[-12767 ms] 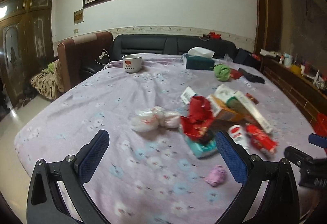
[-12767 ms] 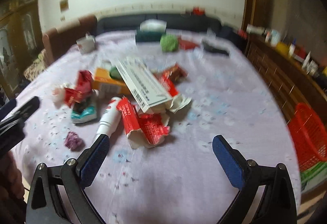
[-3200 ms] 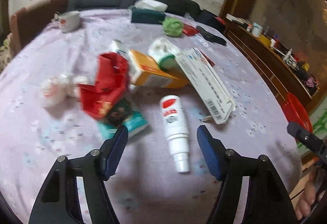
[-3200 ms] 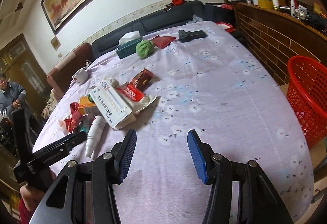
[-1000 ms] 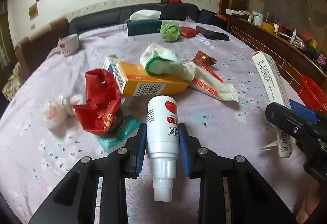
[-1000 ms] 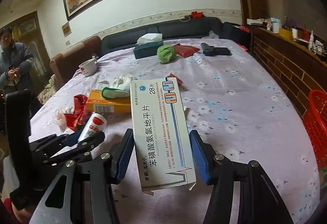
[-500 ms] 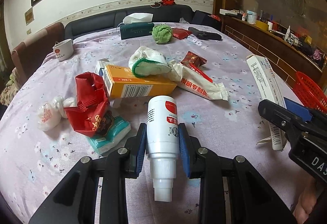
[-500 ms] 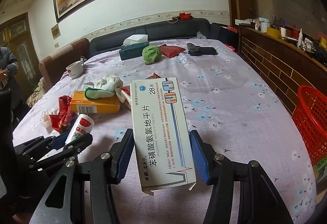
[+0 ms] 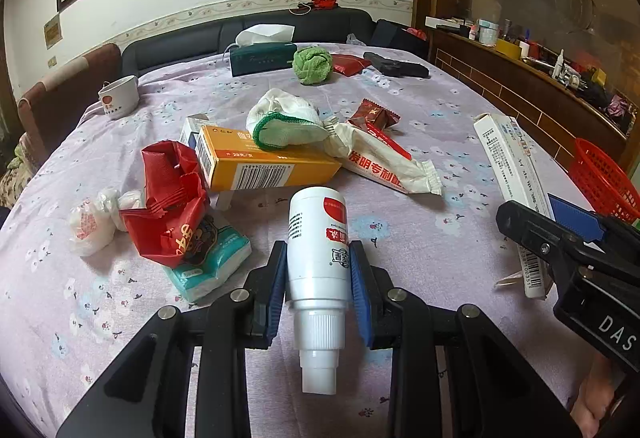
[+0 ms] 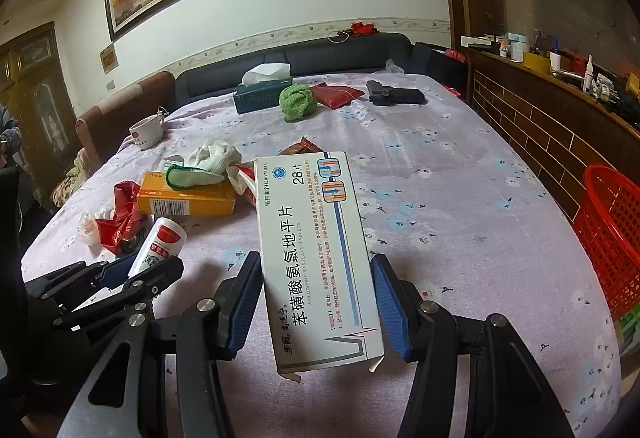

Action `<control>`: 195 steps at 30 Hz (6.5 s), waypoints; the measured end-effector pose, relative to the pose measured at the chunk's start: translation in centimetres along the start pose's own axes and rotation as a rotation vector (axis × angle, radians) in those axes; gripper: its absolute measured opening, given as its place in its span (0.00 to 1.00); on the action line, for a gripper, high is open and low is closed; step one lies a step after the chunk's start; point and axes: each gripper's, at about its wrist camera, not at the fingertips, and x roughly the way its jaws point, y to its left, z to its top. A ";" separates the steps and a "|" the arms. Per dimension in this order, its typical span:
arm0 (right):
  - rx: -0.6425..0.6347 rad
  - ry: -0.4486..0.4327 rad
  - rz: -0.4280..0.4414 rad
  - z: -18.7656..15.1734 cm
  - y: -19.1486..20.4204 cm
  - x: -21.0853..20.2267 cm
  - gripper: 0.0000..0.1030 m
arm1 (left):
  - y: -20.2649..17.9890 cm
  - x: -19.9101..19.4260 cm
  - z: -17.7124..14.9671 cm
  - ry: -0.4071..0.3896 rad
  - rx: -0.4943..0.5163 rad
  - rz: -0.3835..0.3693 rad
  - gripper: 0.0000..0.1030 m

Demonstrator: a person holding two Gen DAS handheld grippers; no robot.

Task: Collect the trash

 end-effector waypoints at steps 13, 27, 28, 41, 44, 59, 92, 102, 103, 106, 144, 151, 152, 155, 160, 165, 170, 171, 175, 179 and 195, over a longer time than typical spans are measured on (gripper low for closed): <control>0.003 0.001 0.003 0.0 0.0 -0.2 0.58 | 0.1 0.0 0.0 0.001 -0.001 -0.002 0.28; 0.006 -0.001 0.009 0.1 0.1 -0.6 0.58 | 0.0 0.0 0.0 0.000 -0.001 -0.001 0.28; 0.006 -0.001 0.010 0.1 0.1 -0.7 0.58 | 0.1 0.0 0.0 0.001 -0.001 -0.002 0.28; 0.025 0.000 0.014 0.3 -0.3 -1.1 0.58 | 0.2 0.1 0.1 0.011 -0.001 -0.001 0.28; 0.047 -0.019 0.011 0.7 -1.3 -1.9 0.58 | 0.1 0.1 0.6 0.020 -0.005 -0.021 0.28; 0.243 -0.091 0.011 1.8 -10.6 -6.2 0.58 | -7.2 -1.4 5.0 0.026 0.071 -0.190 0.28; 0.638 -0.143 -0.188 1.9 -38.0 -13.2 0.67 | -36.1 3.9 11.8 0.102 0.255 -0.559 0.48; 0.439 -0.109 -0.079 3.0 -27.8 -11.9 0.67 | -25.8 -0.5 9.3 0.043 0.210 -0.435 0.60; 0.419 -0.096 -0.057 3.1 -26.4 -11.3 0.67 | -24.1 -0.8 8.8 0.049 0.196 -0.431 0.60; 0.379 -0.046 0.025 3.3 -22.7 -9.4 0.67 | -20.2 -1.3 7.9 0.057 0.167 -0.389 0.60; -0.057 0.366 0.444 5.1 15.7 11.4 0.31 | 22.0 -2.6 2.0 0.058 -0.257 -0.049 0.60; -0.038 0.323 0.454 5.0 13.6 9.4 0.10 | 20.8 -0.4 3.1 0.084 -0.170 -0.090 0.67; -0.032 0.311 0.458 5.1 12.9 8.7 0.10 | 20.6 0.1 3.3 0.092 -0.159 -0.087 0.67; -0.013 0.280 0.468 5.2 10.9 6.8 0.10 | 19.7 2.2 3.6 0.134 -0.123 -0.075 0.67; 0.002 0.248 0.474 4.9 8.6 4.9 0.10 | 18.9 4.6 3.6 0.206 -0.105 -0.058 0.50; 0.015 0.238 0.476 3.8 7.3 4.1 0.10 | 18.3 4.7 3.0 0.199 -0.124 -0.016 0.31; -0.002 0.178 0.405 2.5 5.9 2.7 0.10 | 17.5 0.2 2.3 0.057 -0.193 -0.002 0.30; -0.005 0.162 0.383 2.3 5.6 2.4 0.10 | 16.8 -1.0 2.0 0.016 -0.194 0.006 0.30; -0.001 0.119 0.318 1.5 4.5 1.7 0.10 | 12.8 -3.7 1.2 -0.072 -0.163 -0.011 0.30; 0.000 0.077 0.254 0.8 3.7 1.2 0.10 | 8.4 -4.1 0.7 -0.122 -0.117 -0.038 0.30; 0.080 0.041 0.179 0.4 0.1 -0.8 0.10 | 3.1 -3.0 -0.4 -0.132 -0.062 -0.044 0.30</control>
